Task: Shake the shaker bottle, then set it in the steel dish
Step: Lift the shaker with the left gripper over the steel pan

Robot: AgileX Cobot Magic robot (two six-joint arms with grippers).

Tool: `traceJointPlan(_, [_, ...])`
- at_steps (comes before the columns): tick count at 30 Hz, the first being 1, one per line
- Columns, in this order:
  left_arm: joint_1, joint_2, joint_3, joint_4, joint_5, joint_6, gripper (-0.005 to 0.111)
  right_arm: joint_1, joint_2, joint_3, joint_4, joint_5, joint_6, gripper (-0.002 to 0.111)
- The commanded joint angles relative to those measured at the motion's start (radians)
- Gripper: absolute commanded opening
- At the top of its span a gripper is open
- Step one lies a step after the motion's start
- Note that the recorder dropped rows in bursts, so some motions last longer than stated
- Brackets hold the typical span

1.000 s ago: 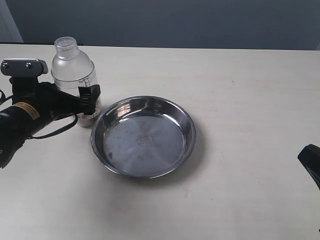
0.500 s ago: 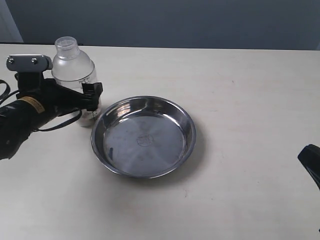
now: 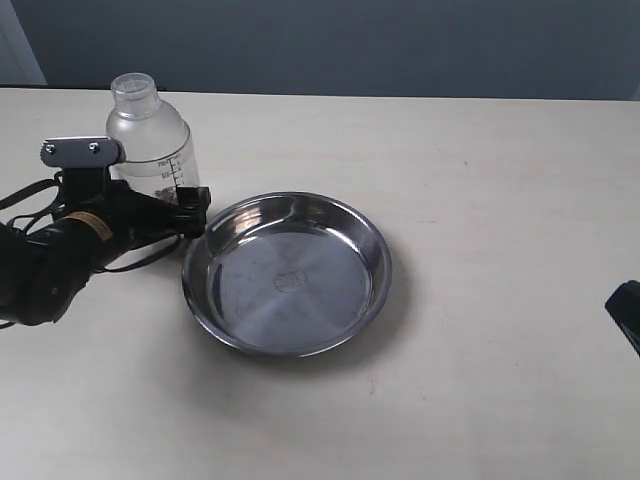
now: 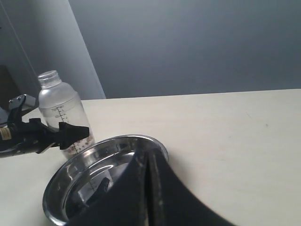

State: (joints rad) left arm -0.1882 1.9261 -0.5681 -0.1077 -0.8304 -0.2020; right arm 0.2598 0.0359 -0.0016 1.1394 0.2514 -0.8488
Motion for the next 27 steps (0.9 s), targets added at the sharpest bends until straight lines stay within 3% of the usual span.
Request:
traceJointPlan(1, [-0.003,0.034,-0.01,-0.002,-0.098,0.002,0.095,-0.001,-0.004,0.002,0.003,-0.031,-0.004,-0.001])
traceJointPlan(3, [-0.003,0.048,-0.01,0.042,-0.136,0.0,0.076,-0.001,-0.004,0.002,0.003,-0.031,-0.004,-0.001])
traceJointPlan(6, [-0.003,0.054,-0.01,0.14,-0.151,-0.092,0.03,-0.001,-0.004,0.002,0.003,-0.031,-0.004,-0.001])
traceJointPlan(7, [-0.003,0.054,-0.01,0.151,-0.149,-0.106,0.024,-0.001,-0.004,0.002,0.003,-0.031,-0.004,-0.001])
traceJointPlan(13, [-0.003,0.054,-0.01,0.118,-0.123,-0.113,0.028,-0.001,-0.004,0.002,0.003,-0.031,-0.004,-0.001])
traceJointPlan(16, [-0.003,0.043,-0.01,0.108,-0.077,-0.162,0.02,-0.001,-0.004,0.002,0.003,-0.031,-0.004,-0.001])
traceJointPlan(19, [-0.003,0.026,-0.01,0.108,-0.075,-0.157,0.002,-0.001,-0.004,0.002,0.003,-0.031,-0.004,-0.001])
traceJointPlan(27, [-0.003,-0.038,-0.01,0.066,-0.082,0.025,0.001,-0.001,-0.004,0.002,0.003,-0.031,-0.004,-0.001])
